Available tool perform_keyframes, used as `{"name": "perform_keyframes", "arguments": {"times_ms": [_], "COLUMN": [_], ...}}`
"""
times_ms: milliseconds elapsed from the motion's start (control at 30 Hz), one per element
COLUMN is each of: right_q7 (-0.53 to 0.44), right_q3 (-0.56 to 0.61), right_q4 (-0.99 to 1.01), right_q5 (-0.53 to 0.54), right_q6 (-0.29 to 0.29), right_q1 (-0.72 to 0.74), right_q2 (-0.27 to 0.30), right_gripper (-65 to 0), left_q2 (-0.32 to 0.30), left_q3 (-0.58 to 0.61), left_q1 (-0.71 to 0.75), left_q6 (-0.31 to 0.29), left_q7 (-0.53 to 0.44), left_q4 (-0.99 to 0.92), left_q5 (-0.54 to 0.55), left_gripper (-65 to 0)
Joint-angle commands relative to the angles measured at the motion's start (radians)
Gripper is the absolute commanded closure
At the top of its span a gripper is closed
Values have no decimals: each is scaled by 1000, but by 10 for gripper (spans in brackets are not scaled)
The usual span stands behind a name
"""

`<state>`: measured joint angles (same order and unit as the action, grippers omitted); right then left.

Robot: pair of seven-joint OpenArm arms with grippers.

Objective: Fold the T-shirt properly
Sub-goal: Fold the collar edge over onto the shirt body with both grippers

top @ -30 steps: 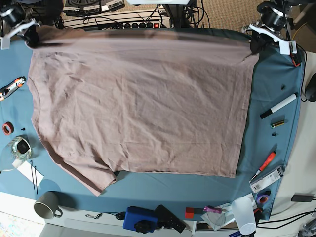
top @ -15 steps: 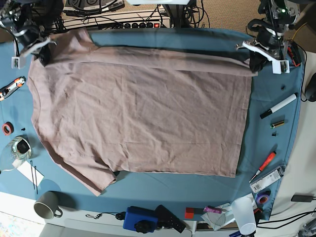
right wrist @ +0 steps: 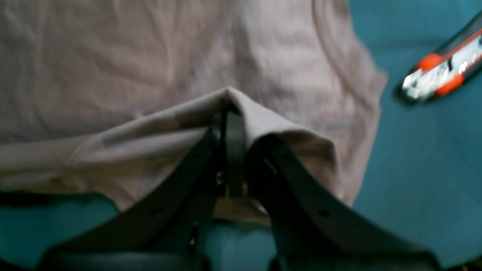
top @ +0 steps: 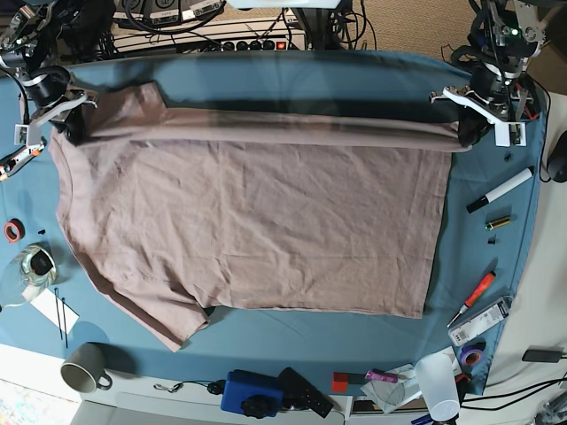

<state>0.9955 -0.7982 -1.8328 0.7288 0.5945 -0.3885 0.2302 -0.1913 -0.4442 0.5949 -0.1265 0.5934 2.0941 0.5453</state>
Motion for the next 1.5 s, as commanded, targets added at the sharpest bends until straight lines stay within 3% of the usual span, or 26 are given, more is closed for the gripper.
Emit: {"name": "perform_keyframes", "arguments": {"times_ms": [0,267,433,633,767,933,1200,1467], "right_q7": [-27,-33,-67,-96,-121,-134,-160,-207], "right_q3": [-6,-6,-2,131,201,215,215,215], "right_q4": [-15,2,51,135,193,356,448,485], "right_q5": [-5,-61,-76,-189,-291,-312,-391,-435], "right_q6": [-5,-7,-7,-9,-64,-65,-65,-76], "right_q1": [18,106,151,240,319,428,540,553], "right_q2": [19,19,21,66,68,67,67,68], "right_gripper": [0,0,0,0,0,0,0,0], "left_q2": [-8,-14,-55,-70,-92,-111,-111,-111], "left_q3": [-3,-3,-3,0,64,180,256,262], "left_q1": [-14,-112,-186,-274,-332,-429,-568,-676], "left_q6": [3,-5,-21,-35,-35,-8,11,14], "left_q7": [-26,-26,-27,-31,-34,-44,-44,-43], "left_q4": [16,-61,-137,-183,-267,-364,-473,-603], "left_q5": [10,8,8,9,6,-124,-146,-160], "left_gripper": [0,0,0,0,0,0,0,0]}}
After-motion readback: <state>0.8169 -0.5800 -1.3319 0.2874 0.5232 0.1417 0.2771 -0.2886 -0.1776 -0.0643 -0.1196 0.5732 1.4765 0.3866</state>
